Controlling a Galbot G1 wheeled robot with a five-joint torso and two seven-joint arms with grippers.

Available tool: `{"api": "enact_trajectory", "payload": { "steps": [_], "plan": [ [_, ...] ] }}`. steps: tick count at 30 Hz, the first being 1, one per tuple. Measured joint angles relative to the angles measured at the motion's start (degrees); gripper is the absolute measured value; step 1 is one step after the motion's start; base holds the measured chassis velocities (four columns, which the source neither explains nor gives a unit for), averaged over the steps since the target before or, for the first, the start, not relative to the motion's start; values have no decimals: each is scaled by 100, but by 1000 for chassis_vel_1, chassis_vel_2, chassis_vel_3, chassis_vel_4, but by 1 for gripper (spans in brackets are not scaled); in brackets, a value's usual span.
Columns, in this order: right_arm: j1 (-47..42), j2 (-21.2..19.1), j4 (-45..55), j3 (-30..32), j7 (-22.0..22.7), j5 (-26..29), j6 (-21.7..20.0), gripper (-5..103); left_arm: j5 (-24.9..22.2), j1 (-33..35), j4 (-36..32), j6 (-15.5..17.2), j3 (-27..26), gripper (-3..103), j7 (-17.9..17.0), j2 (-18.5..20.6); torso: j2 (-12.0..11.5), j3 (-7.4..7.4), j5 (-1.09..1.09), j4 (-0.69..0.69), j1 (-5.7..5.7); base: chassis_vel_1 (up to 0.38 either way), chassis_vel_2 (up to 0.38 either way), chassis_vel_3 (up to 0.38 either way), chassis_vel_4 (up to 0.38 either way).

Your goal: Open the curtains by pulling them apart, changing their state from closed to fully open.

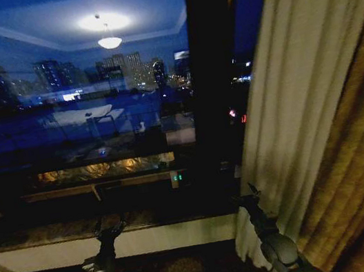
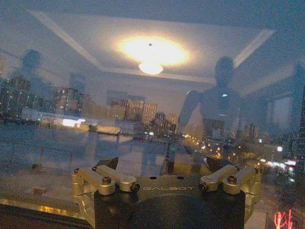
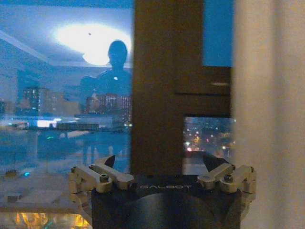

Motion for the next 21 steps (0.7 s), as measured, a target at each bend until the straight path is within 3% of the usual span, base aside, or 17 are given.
{"api": "enact_trajectory", "payload": {
  "steps": [21],
  "plan": [
    [1,0,-1,-1,3,0,0,100,0,0,0,0,0,100,0,0,0,0,-1,0,1,351,366,-357,-358]
  ]
}}
